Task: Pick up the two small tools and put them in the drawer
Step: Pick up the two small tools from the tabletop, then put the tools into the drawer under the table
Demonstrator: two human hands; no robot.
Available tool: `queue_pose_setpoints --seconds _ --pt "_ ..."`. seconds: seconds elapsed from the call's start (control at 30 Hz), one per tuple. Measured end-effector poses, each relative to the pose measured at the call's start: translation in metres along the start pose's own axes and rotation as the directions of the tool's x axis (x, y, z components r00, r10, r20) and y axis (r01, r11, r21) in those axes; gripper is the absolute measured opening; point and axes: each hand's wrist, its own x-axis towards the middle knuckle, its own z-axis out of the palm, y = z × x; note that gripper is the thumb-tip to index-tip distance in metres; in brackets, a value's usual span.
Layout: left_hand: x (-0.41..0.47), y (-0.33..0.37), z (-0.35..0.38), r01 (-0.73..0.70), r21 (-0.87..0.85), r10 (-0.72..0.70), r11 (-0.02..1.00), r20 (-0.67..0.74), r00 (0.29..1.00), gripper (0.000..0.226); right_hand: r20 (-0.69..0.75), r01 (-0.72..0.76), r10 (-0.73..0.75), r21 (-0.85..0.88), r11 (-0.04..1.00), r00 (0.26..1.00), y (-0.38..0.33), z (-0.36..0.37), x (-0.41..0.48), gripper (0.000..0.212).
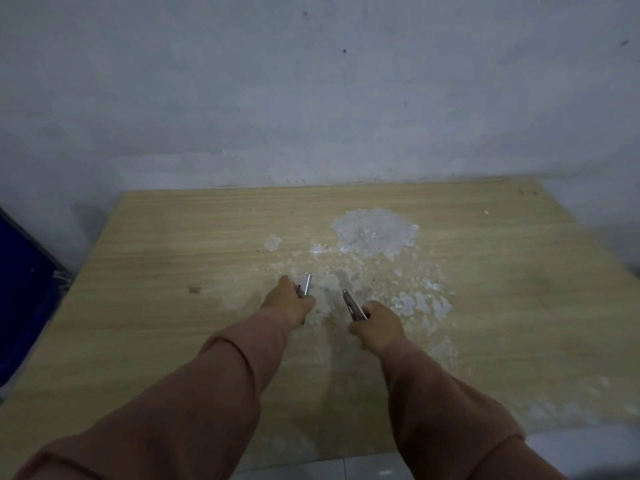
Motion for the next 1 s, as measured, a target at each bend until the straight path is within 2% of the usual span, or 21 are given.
queue_pose_setpoints --seconds 0.2,0.3,0.43,0.57,0.77,0.87,1.0 --pt "-0.028 0.046 0.039 -0.049 -0.281 0.077 0.959 0.088 0.993 0.026 -0.108 0.013 0.019 0.29 0.957 0.994 0.019 -0.036 -0.018 0.014" --pt "-0.047 0.072 0.066 0.033 -0.426 0.06 0.904 0.202 0.977 0.03 -0.15 0.029 0.033 0.396 0.918 0.988 0.042 -0.061 -0.027 0.02" --pt "-0.08 0.103 0.103 0.154 -0.55 0.02 0.821 0.297 0.955 0.012 -0.149 0.03 0.056 0.521 0.853 0.987 0.082 -0.092 -0.038 0.01" --pt "-0.117 0.13 0.143 0.209 -0.576 0.008 0.79 0.35 0.937 0.016 -0.133 -0.003 0.099 0.582 0.813 0.986 0.126 -0.119 -0.052 0.012" --pt "-0.169 0.164 0.228 0.231 -0.511 0.007 0.828 0.42 0.907 0.016 -0.068 -0.089 0.169 0.633 0.769 0.983 0.216 -0.168 -0.089 0.01" --pt "-0.193 0.176 0.269 0.231 -0.482 0.009 0.845 0.444 0.896 0.007 -0.047 -0.158 0.241 0.634 0.757 0.969 0.258 -0.191 -0.106 0.006" --pt "-0.224 0.183 0.32 0.239 -0.411 0.011 0.879 0.521 0.854 0.01 -0.026 -0.296 0.391 0.606 0.739 0.92 0.306 -0.213 -0.122 0.003"
